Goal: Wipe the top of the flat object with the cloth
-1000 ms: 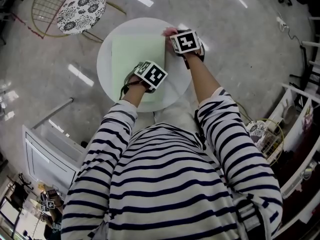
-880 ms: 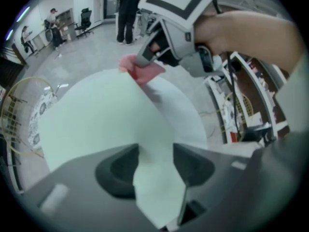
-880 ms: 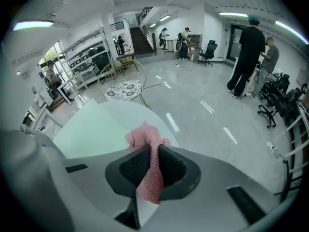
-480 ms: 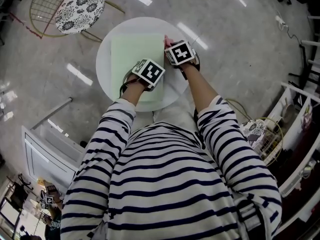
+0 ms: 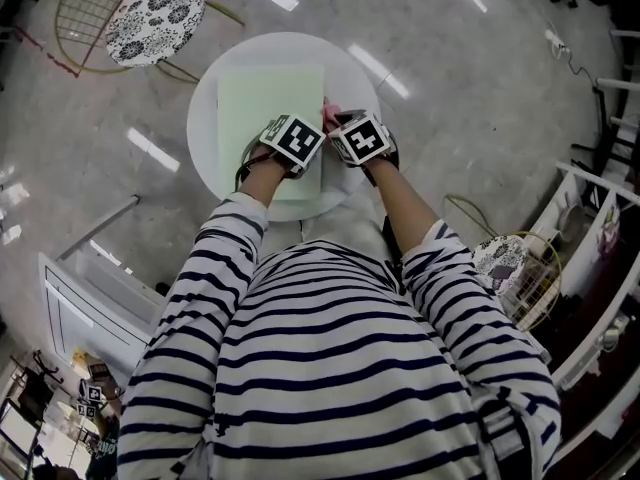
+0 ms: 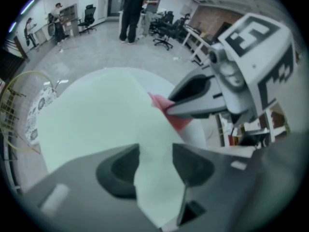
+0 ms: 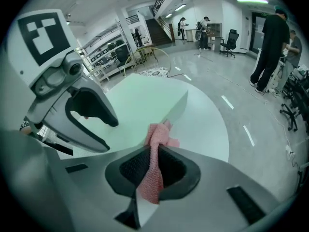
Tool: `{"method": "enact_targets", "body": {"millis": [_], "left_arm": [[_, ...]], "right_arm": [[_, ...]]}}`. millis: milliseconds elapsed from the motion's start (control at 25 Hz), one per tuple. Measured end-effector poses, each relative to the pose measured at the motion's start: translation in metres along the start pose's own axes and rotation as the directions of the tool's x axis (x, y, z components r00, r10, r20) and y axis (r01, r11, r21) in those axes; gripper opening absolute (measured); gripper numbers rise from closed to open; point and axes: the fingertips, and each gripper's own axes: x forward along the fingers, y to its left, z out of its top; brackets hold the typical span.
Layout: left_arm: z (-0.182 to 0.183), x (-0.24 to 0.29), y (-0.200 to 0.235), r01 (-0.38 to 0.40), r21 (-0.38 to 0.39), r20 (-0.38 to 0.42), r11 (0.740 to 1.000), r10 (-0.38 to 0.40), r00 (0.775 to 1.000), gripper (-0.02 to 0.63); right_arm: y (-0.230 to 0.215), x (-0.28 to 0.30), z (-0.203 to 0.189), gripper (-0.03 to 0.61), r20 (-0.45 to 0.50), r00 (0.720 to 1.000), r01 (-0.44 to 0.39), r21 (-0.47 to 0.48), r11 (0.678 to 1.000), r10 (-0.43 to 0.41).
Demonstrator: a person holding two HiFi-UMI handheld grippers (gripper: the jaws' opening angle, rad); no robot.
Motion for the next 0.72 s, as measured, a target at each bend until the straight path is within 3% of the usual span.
{"method": "enact_targets", "body": {"millis": [400,720], "left_arm": [[0.0,0.001,0.001,-0.007,-0.001,0.001,1.0,0.007,1.0,0.216],[-0.001,0.001,0.001,-0.009,-0.009,-0.004,1.0,0.009,1.0,0.218]], "right_arm": [[0.05,-0.01,-0.05,0.041,-0.068,0.99,-0.126,-0.008,0.992,0.125],[0.088,-0.022,-0.086,0.041,-0.167,0.956,-0.255,-0.053,0.966,0.243]]}}
